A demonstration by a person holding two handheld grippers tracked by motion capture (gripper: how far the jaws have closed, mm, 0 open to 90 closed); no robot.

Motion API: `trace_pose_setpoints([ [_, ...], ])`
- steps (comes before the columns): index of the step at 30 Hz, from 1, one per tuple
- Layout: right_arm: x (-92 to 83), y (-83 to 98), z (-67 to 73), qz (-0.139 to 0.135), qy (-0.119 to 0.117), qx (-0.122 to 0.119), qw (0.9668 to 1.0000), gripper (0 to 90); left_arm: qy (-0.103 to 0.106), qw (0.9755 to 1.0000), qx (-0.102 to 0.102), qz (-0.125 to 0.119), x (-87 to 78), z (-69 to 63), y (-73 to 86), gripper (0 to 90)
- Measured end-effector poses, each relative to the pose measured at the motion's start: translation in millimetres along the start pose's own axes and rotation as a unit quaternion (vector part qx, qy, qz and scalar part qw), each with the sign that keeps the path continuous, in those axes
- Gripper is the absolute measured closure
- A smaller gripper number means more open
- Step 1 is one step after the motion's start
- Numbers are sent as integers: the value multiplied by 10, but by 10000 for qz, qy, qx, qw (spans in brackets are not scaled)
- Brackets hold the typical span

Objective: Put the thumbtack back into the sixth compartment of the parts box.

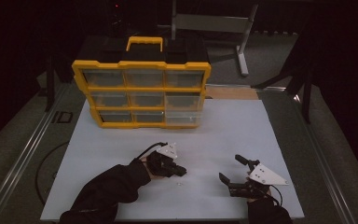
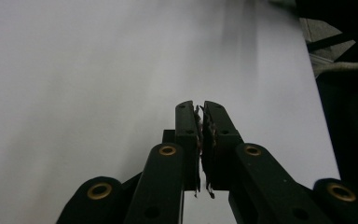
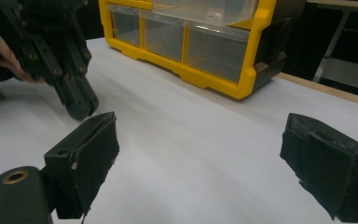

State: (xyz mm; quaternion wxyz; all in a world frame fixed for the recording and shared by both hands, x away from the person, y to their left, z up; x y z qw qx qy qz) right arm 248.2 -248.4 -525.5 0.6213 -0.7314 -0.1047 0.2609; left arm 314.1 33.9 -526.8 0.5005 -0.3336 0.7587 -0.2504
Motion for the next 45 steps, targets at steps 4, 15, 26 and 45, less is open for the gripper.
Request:
trace_pose_setpoints([
  [4, 0, 0, 0, 1, -4, -1, 10000, 109, -62, 9999, 68, -81, -129, -18, -117, 860],
  [15, 1, 0, 1, 3, 4, -6, 10000, 109, -190, 9992, 282, -187, -442, -71, -436, 860],
  [26, 4, 4, 0, 10, 9, -19, 10000, 109, -427, 9975, 399, -389, -726, -62, -694, 860],
  [45, 9, 10, -4, 19, 14, 13, 10000, 109, -617, 9913, 530, -1032, -1242, 38, -1158, 860],
])
Point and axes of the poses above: each handheld gripper's, and its own axes: x roughly forward along the jaws, y roughly out of its underside, z roughly to its left, the point moved 3 cm from there along x, roughly forward along the jaws, and after that the axes turned 14 degrees about y, right-handed, at the moved point
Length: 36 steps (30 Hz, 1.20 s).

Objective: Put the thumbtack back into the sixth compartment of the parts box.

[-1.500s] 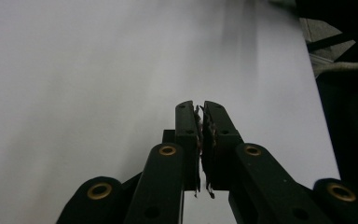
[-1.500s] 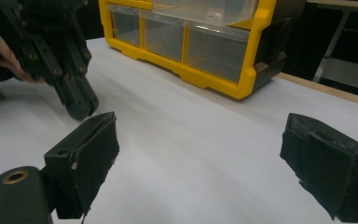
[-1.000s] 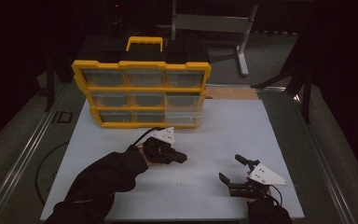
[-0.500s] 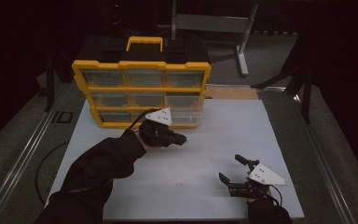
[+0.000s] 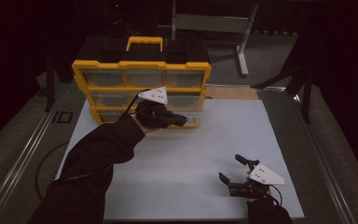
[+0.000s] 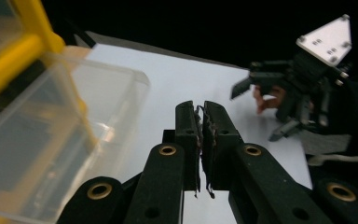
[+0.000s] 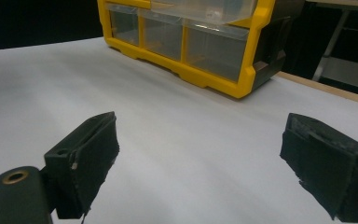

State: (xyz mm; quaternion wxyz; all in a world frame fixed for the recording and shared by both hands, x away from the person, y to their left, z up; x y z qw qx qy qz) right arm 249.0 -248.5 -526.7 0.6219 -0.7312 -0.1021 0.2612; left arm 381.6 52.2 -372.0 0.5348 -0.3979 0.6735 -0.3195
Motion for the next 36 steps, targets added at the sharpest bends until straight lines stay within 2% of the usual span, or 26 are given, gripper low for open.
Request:
trace_pose_setpoints([
  [5, -4, 0, -6, -3, -9, -5, 10000, 108, -83, 9999, -21, -144, -80, 82, -98, 860],
  [9, -2, 0, -5, -6, -5, -3, 10000, 109, -255, 9994, -79, -216, -131, 165, -150, 860],
  [17, -4, 0, -5, -5, -23, -8, 10000, 108, -403, 9983, -185, -377, -170, 316, -170, 860],
  [20, -5, -3, 1, -15, -32, -14, 10000, 108, -510, 9967, -361, -513, -184, 425, -130, 860],
  [22, -5, -3, 2, -17, -35, -23, 10000, 109, -535, 9960, -407, -590, -195, 459, -123, 860],
  [26, -3, 1, 6, 1, -42, -23, 10000, 108, -791, 9921, -649, -720, -205, 552, -114, 859],
  [30, -7, -3, 5, -14, -40, -45, 10000, 109, -966, 9905, -777, -597, -154, 604, -73, 858],
  [32, -4, -1, 4, -17, -44, -29, 10000, 109, -1064, 9889, -856, -593, -133, 629, -58, 858],
  [36, -1, 3, 7, 0, -57, -38, 10000, 109, -1120, 9875, -968, -549, -95, 656, -46, 858],
])
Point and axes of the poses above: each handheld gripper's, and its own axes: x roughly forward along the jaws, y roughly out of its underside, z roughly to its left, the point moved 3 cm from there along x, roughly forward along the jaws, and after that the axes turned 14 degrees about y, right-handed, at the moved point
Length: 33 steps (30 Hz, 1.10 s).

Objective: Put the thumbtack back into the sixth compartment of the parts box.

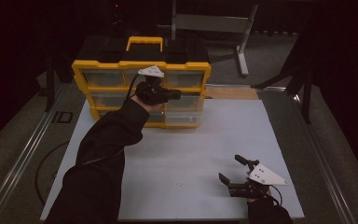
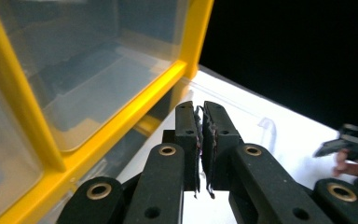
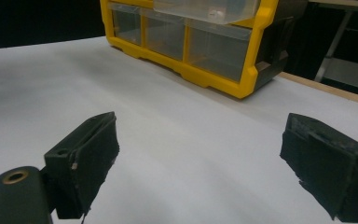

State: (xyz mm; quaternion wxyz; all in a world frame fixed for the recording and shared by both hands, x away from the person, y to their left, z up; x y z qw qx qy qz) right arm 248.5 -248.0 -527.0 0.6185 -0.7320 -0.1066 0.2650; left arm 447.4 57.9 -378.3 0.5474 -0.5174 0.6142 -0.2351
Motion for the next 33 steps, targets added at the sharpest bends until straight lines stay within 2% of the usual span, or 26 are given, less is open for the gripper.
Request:
trace_pose_setpoints([
  [5, -1, 2, -8, 6, 0, 3, 10000, 108, -155, 9994, -18, 296, 90, 7, 42, 856],
  [9, -2, 2, -8, 4, 3, 4, 10000, 109, -138, 9987, -45, 494, 130, 12, 77, 853],
  [12, 2, 3, -6, 4, 0, 1, 10000, 109, -141, 9988, -74, 470, 135, 7, 84, 839],
  [14, 2, 3, -7, -1, 3, -2, 10000, 109, -98, 9990, -35, 426, 124, -6, 81, 737],
  [19, 2, 2, -5, 6, 2, 1, 10000, 109, -98, 9995, -27, 313, 90, -29, 58, 607],
  [20, 1, 3, -4, 16, 4, 1, 10000, 109, -81, 9996, -16, 286, 61, -54, 43, 607],
  [21, -1, 1, -6, 4, 7, 1, 10000, 109, -72, 9996, -16, 255, 29, -81, 29, 478],
  [26, -1, 0, -7, 6, 17, 18, 10000, 108, -60, 9995, 107, 295, -26, -164, 31, 310],
  [29, -3, -3, -7, -1, 21, 36, 10000, 108, 63, 9993, 234, 270, -60, -224, 50, 248],
  [31, -5, -3, -12, 2, 30, 26, 10000, 109, 254, 9989, 252, 304, -79, -258, 70, 154],
  [32, -5, -3, -12, 2, 30, 26, 10000, 109, 254, 9989, 252, 304, -79, -258, 70, 124],
  [33, -5, -4, -14, 4, 43, 26, 10000, 108, 364, 9980, 330, 406, -90, -297, 96, 98],
])
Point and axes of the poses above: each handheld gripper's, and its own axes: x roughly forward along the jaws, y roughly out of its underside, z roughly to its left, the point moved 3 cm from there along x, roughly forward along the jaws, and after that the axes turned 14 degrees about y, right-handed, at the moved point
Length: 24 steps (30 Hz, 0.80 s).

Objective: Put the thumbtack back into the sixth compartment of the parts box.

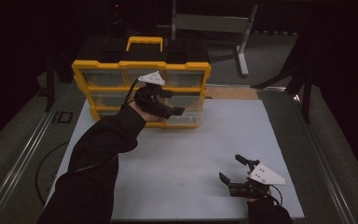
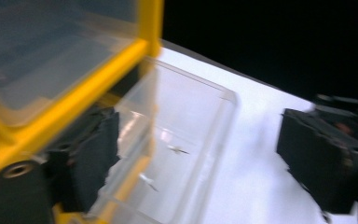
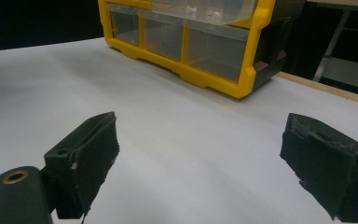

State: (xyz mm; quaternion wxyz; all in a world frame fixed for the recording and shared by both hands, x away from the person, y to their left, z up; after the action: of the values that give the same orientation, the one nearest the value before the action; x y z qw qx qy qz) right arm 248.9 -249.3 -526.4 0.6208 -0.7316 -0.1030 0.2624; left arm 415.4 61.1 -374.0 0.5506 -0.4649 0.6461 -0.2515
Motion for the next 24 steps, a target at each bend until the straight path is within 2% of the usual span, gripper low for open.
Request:
trace_pose_setpoints([
  [3, 2, -2, 3, -7, 10, -11, 10000, 108, 124, 9999, 1, 22, -9, -51, 30, 21],
  [8, -1, -6, 8, -1, 10, 4, 10000, 108, 248, 9996, 139, 2, -29, -165, 105, 11],
  [12, 1, -6, 10, 7, 19, -8, 10000, 108, 308, 9994, 166, 14, -42, -235, 158, 8],
  [18, 2, -8, 13, -1, 24, -15, 10000, 108, 513, 9983, 261, 15, -50, -381, 297, 6],
  [20, 2, -9, 15, 2, 25, -27, 10000, 109, 503, 9982, 325, 19, -46, -417, 335, 6],
  [24, 4, -7, 17, 11, 21, -17, 10000, 109, 615, 9976, 318, -19, -35, -475, 407, 6],
])
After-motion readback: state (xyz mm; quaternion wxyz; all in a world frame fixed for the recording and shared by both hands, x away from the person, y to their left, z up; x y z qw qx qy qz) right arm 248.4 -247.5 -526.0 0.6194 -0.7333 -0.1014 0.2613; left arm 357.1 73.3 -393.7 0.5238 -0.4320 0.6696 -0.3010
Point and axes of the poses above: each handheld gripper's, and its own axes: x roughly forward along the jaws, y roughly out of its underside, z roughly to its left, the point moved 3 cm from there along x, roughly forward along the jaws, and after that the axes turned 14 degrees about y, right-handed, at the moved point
